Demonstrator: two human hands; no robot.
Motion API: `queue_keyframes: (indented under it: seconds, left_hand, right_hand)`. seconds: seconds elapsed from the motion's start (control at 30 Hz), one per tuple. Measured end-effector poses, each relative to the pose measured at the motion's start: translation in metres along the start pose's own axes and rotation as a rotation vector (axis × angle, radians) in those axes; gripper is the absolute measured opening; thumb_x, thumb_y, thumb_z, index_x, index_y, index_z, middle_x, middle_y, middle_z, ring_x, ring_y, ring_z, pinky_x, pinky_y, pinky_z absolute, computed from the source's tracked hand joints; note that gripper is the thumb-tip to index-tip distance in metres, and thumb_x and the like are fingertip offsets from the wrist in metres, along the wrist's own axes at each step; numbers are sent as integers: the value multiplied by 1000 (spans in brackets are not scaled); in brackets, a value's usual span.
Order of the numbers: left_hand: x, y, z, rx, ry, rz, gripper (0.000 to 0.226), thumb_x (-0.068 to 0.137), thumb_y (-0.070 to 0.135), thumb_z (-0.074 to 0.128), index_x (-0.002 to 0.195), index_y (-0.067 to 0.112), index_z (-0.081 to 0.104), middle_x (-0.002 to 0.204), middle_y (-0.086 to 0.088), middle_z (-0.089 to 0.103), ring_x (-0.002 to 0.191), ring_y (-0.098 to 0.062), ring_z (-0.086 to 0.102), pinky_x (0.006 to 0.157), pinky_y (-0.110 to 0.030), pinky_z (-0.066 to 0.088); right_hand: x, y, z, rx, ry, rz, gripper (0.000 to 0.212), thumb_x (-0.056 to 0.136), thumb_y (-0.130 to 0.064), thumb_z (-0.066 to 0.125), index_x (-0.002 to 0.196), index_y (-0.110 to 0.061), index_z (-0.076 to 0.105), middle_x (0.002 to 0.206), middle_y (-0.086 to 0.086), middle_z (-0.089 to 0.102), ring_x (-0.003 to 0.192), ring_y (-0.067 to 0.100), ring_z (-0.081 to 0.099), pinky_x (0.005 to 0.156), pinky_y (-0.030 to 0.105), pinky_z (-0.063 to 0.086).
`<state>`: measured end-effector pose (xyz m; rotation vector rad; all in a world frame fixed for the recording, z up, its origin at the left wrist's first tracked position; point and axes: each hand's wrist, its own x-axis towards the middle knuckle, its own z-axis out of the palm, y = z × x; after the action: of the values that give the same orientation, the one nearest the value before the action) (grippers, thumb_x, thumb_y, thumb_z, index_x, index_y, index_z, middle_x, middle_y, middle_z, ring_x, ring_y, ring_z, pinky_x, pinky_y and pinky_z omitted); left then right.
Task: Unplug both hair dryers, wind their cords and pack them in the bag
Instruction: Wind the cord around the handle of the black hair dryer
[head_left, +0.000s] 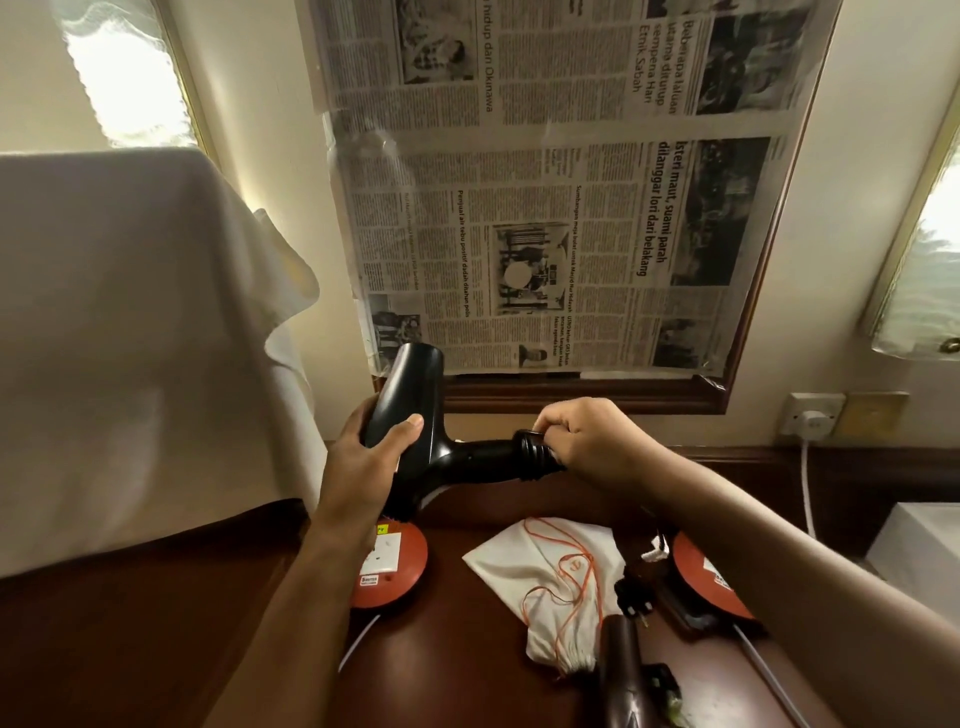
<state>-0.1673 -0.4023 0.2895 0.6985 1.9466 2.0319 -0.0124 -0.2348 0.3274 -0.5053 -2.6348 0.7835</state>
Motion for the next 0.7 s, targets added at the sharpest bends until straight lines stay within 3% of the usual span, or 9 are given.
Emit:
queue_keyframes:
  seconds: [0.17,0.3,0.47,0.57,0.7]
  left_hand:
    - [3,-9,3,-144,87,-41,41,79,30,75,118,30,62,106,-5,70,98,-27,68,85,-51,56]
    - [4,-11,8,-198,123,-57,59,62,44,80,118,33,63,107,-5,71,100,-29,68,87,-53,54]
    - [7,-13,10,-235,141,-64,69,56,53,79,121,35,61,113,-3,69,106,-29,65,92,-53,52]
    - [9,-13,11,-259,145,-55,71,56,53,80,122,34,61,114,-3,69,108,-28,65,93,-51,51]
    - [8,-14,10,-288,147,-61,71,55,52,81,121,35,62,115,-4,69,107,-28,65,93,-51,51]
  right_hand:
    - [-11,8,22,358,77,105,22,97,-8,44,91,-15,64,65,-3,60,46,4,44,47,19,37]
    - [-21,14,33,853,3,242,24,100,-13,44,88,-4,63,62,4,54,42,9,38,42,22,31]
    - [-33,19,53,1130,-180,349,52,97,-48,41,65,-9,55,50,4,31,40,13,19,39,20,18]
    - [-37,19,66,1288,-190,324,52,98,-47,39,65,-9,53,52,2,24,43,12,14,40,20,15]
    - [-41,19,84,1384,-168,255,40,96,-37,40,73,-9,57,55,1,28,46,11,15,42,22,14]
